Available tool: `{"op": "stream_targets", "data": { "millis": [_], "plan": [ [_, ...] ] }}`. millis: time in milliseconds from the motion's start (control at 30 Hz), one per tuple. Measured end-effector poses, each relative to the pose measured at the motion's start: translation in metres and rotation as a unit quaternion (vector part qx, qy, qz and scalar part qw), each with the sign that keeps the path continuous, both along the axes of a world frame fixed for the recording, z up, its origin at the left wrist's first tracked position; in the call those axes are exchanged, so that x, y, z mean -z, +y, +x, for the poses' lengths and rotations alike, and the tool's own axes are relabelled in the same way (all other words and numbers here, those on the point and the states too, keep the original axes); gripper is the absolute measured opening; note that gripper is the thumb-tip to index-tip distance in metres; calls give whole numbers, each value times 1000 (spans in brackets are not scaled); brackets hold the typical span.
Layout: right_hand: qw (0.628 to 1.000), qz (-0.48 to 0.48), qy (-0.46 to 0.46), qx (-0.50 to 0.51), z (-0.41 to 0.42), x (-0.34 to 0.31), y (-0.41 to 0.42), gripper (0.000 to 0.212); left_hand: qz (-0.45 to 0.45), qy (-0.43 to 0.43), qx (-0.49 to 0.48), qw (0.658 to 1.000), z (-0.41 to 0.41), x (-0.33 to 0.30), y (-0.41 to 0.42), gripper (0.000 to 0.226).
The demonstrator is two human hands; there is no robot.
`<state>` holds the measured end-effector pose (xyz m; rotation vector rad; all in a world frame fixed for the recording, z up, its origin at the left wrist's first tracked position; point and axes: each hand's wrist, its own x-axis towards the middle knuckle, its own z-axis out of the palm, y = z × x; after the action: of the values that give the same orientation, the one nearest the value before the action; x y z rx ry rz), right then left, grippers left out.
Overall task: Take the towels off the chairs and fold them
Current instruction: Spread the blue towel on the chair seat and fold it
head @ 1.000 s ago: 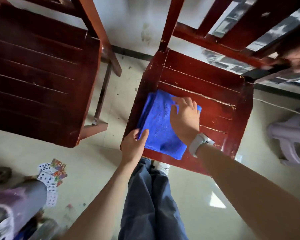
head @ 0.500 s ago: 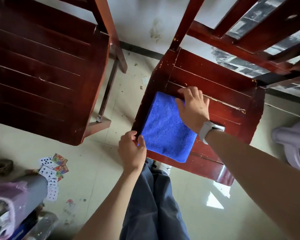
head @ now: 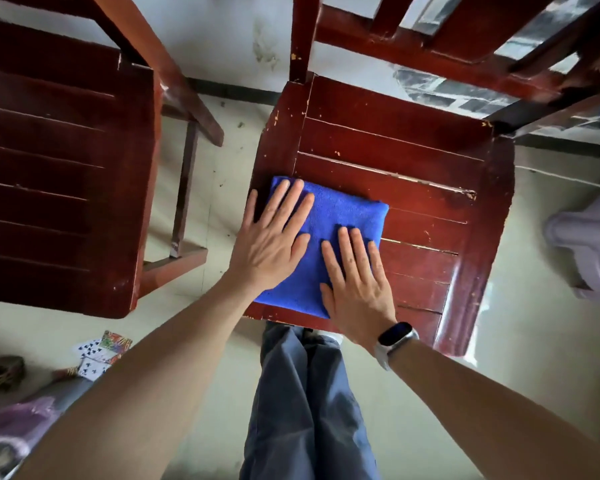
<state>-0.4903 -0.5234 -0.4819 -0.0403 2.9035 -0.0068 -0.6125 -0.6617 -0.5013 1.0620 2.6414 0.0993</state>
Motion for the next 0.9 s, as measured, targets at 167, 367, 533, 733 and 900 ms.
{"op": "stream_targets", "data": {
  "millis": [167,367,533,733,900],
  "plan": [
    [994,-16,-57,-93,72,-7,0,53,-26,-15,-5,1000,-1,-10,3,57],
    [983,-175,-55,4,111,-29,5,34,0,-30,24,999,-21,-33,23,53],
    [784,-354,-186,475,55,-37,-2,30,1,-83,38,996,-43,-34,47,43],
    [749,-347,-310,472,11,-27,27,30,-17,-112,-41,993,-44,-42,44,31],
    [735,-308,127,591,-2,-47,89,29,-36,-282,-196,938,-20,-53,21,35]
  ]
}}
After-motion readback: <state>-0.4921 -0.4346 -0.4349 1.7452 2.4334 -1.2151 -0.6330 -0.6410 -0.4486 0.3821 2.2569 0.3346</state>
